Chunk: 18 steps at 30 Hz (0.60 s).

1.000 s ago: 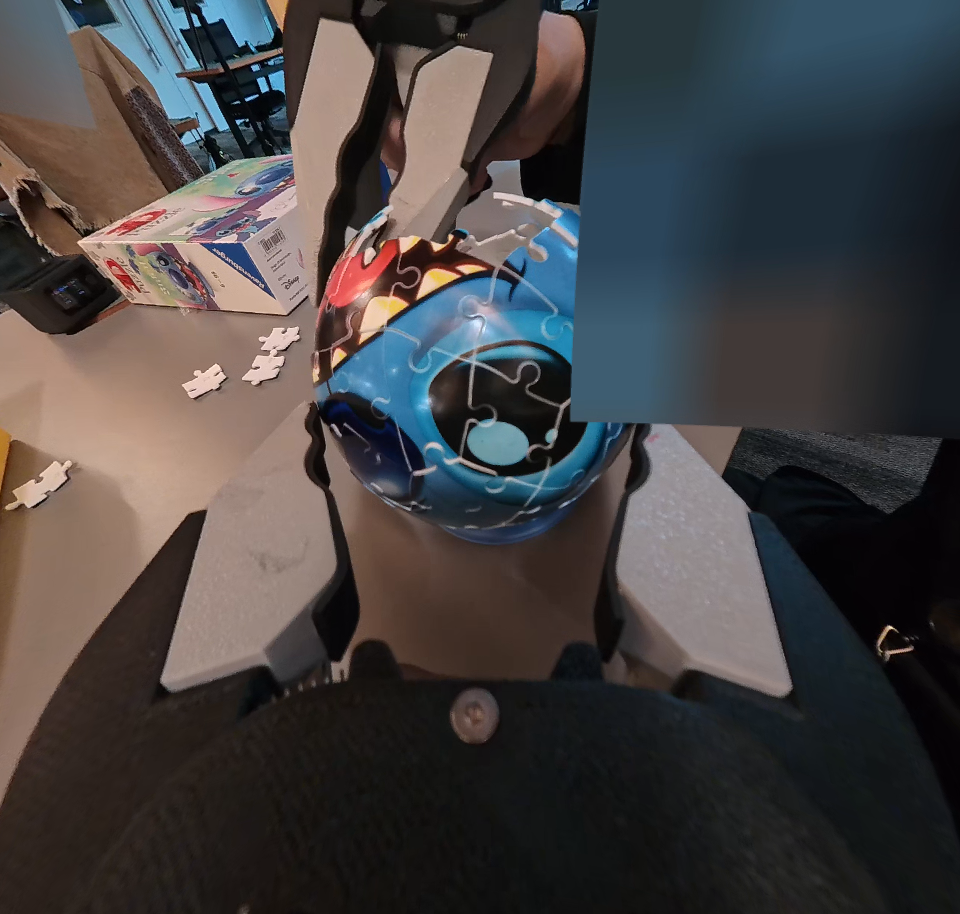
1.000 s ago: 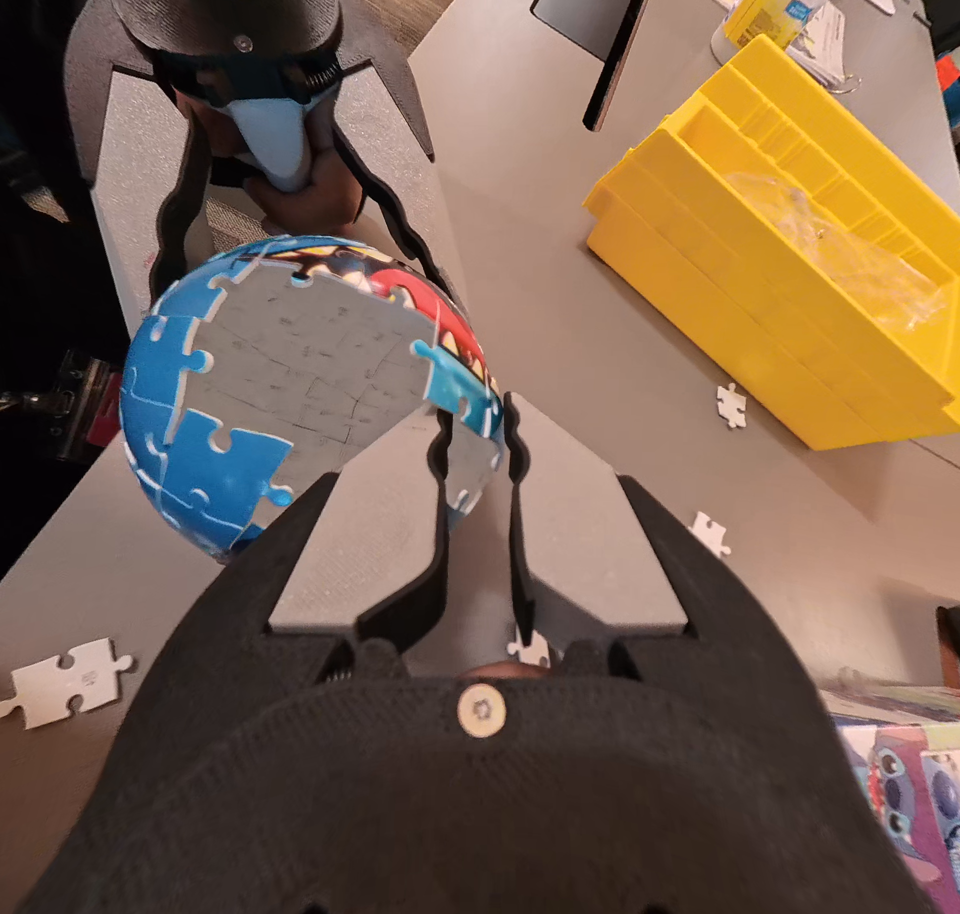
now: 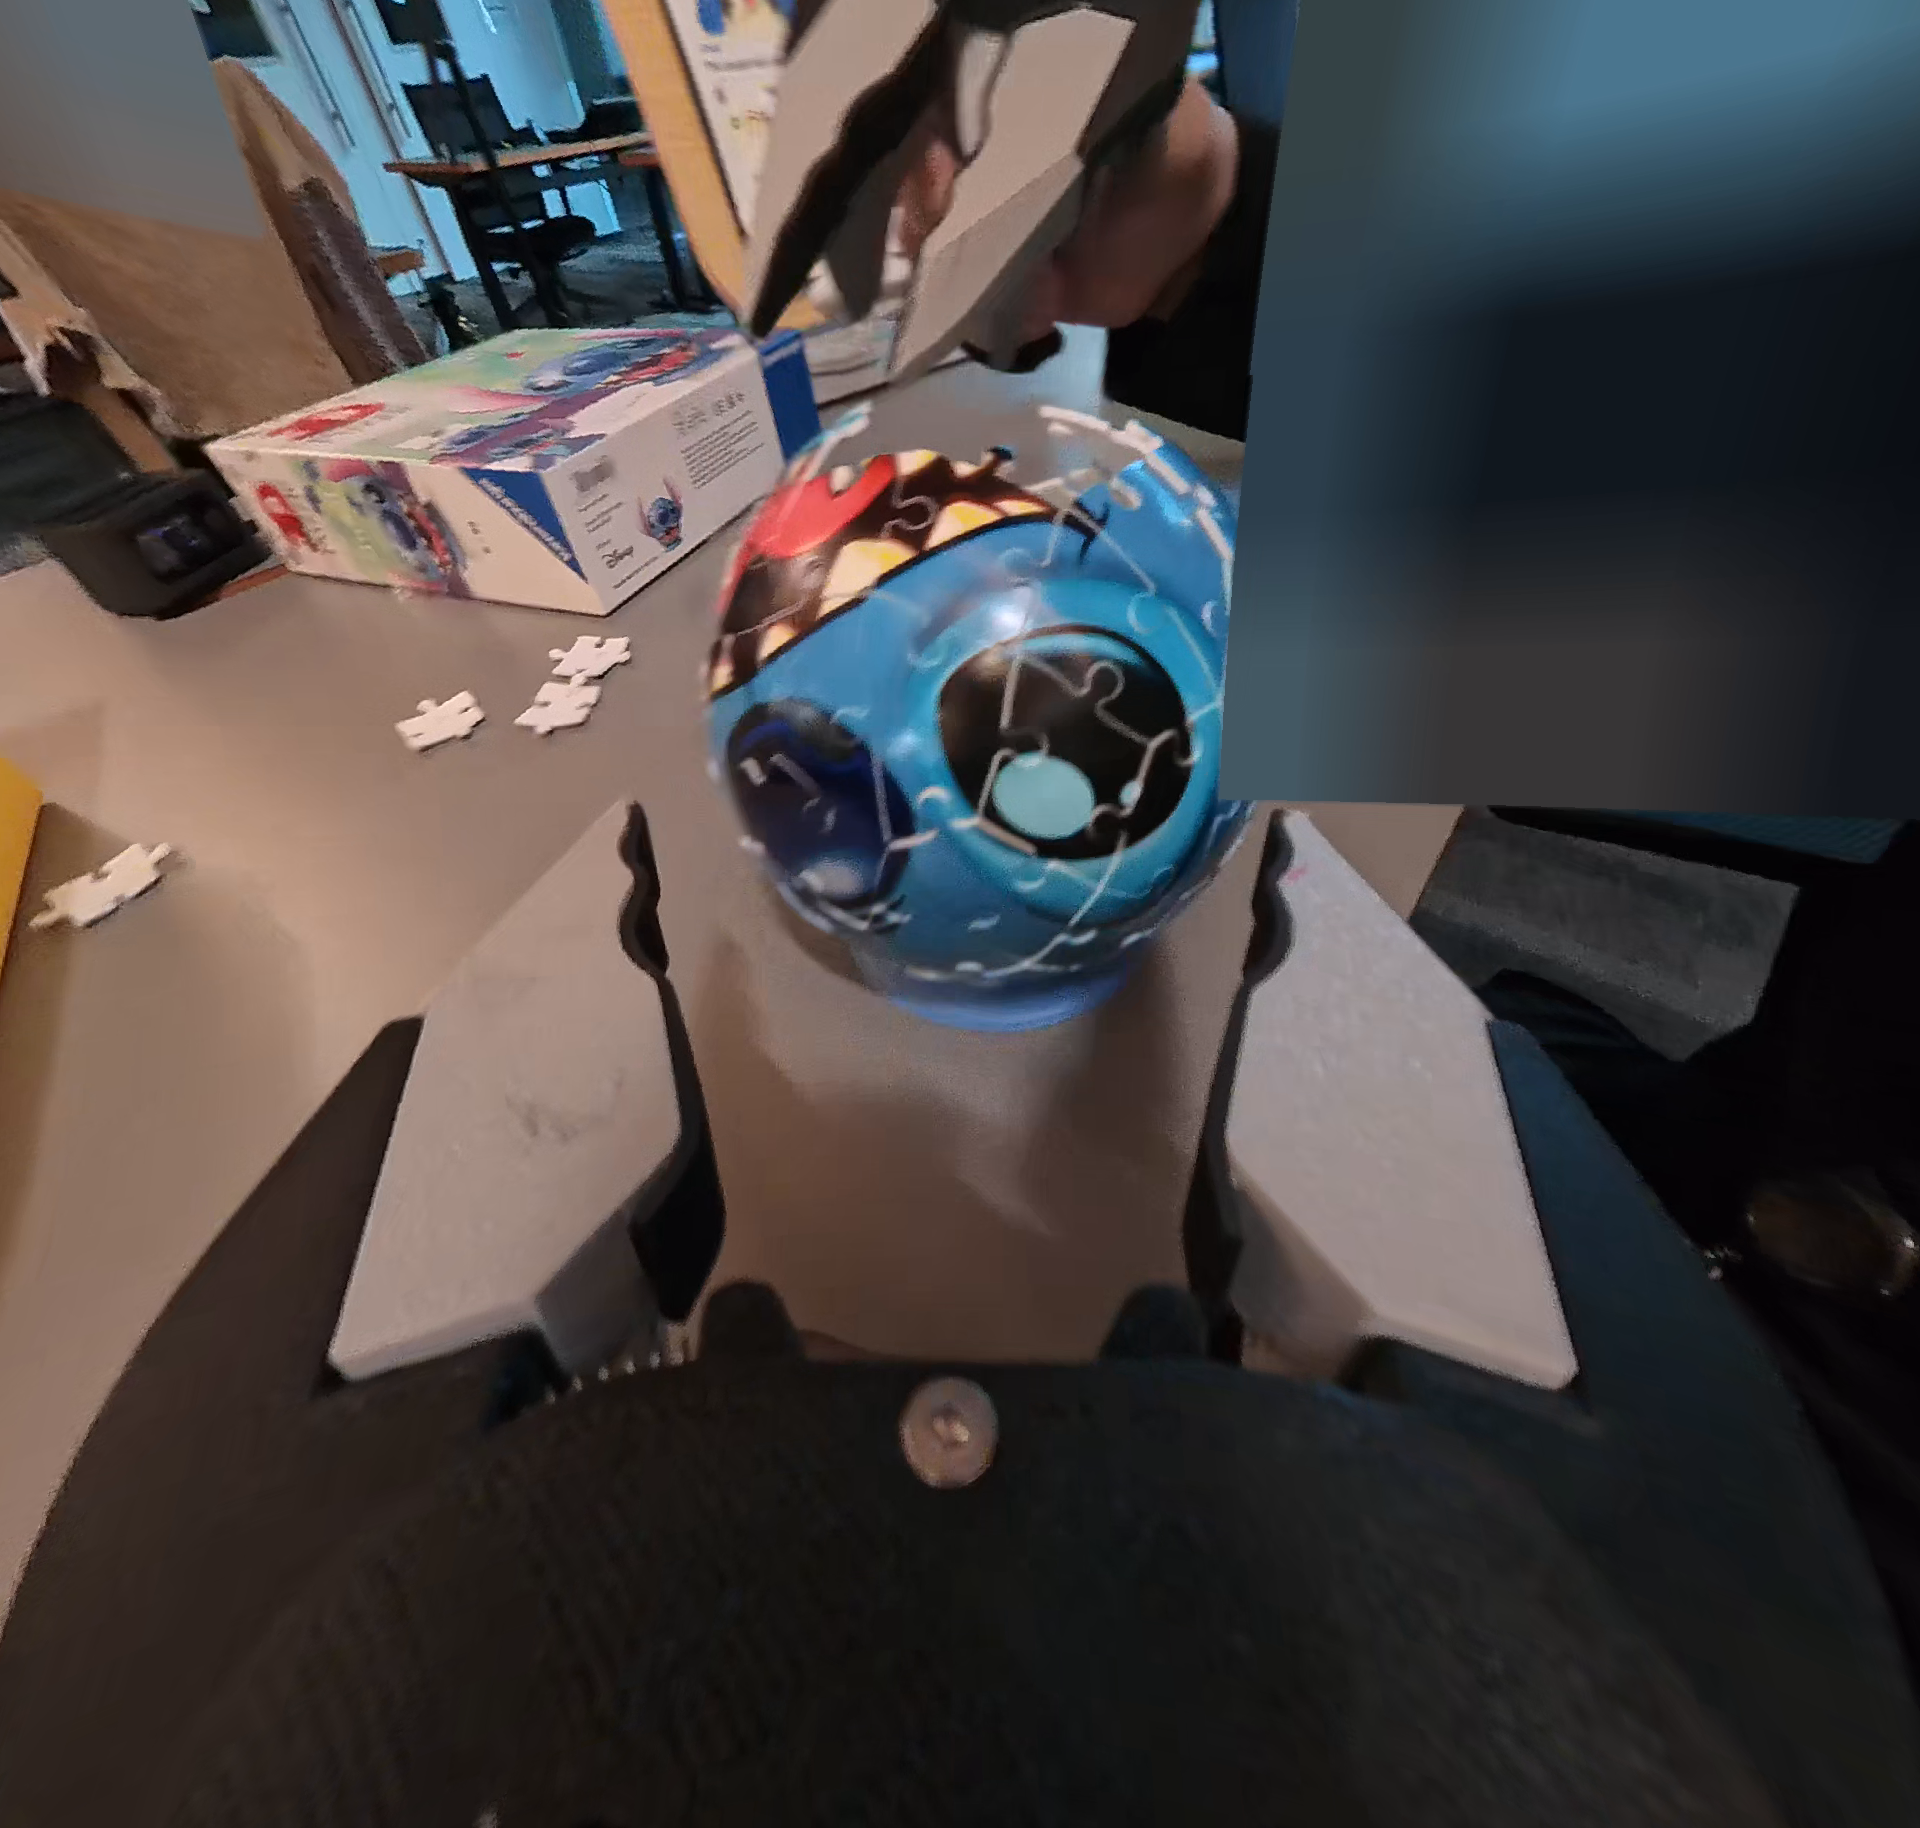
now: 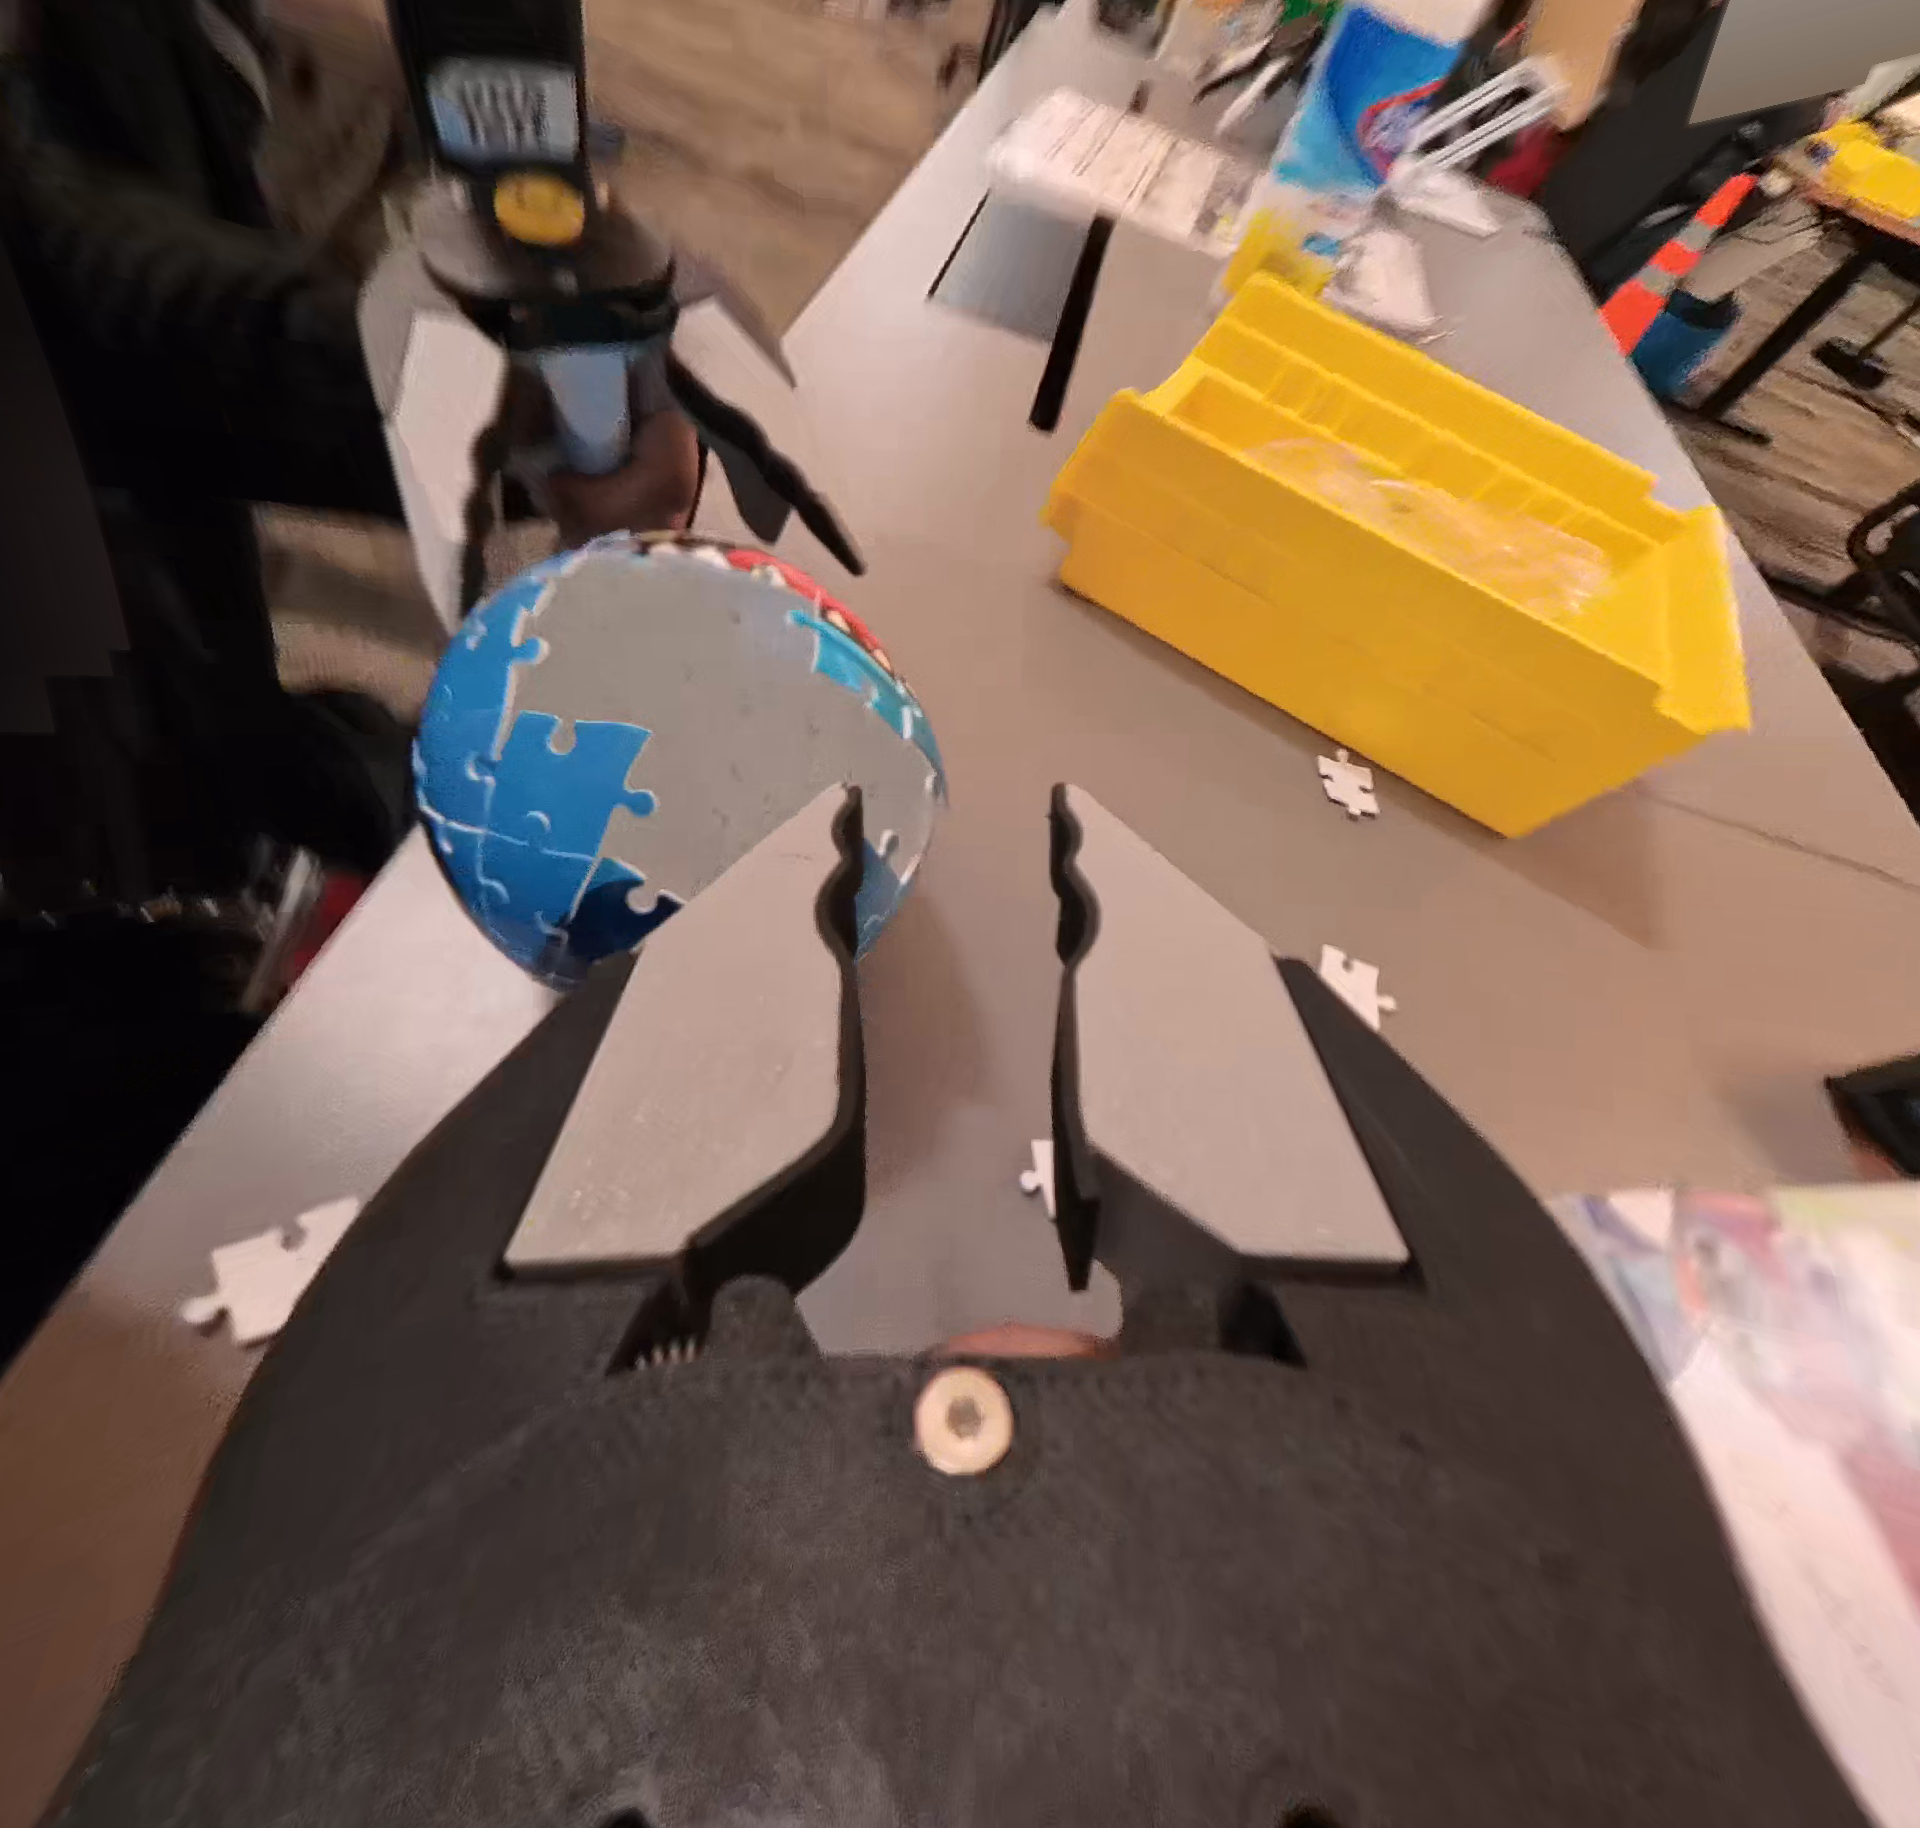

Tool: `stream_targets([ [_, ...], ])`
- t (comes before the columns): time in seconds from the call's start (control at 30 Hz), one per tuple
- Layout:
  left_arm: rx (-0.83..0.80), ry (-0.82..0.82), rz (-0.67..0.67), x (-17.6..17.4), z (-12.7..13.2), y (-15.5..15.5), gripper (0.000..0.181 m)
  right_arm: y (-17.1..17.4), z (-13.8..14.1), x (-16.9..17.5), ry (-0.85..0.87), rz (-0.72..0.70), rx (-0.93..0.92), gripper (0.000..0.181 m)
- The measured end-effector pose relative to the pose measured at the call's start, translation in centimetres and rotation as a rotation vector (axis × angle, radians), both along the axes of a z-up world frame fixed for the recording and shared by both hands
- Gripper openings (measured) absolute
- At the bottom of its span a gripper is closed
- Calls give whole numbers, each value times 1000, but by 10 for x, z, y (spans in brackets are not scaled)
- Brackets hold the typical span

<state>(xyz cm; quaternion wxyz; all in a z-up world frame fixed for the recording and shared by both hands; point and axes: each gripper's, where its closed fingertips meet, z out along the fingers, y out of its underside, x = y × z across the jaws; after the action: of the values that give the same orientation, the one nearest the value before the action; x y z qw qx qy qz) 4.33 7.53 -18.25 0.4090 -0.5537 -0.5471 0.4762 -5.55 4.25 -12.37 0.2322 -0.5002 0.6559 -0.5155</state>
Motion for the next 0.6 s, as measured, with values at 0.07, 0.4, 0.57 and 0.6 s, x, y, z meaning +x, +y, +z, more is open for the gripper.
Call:
stream_targets([
  [0.07, 18, 19, 42, 13, 2, -10, 112, 1, 0, -26, -132, -77, 53, 41],
  [0.4, 19, 36, 134, 32, 5, -50, 115, -11, -79, -131, -249, -516, 241, 86],
  [0.57, -3, 74, 61, 35, 10, -37, 117, 9, -63, -112, -272, -409, 159, 95],
  [0.6, -33, 67, 64, 36, 10, -34, 117, 16, -64, -103, -235, -378, 136, 95],
])
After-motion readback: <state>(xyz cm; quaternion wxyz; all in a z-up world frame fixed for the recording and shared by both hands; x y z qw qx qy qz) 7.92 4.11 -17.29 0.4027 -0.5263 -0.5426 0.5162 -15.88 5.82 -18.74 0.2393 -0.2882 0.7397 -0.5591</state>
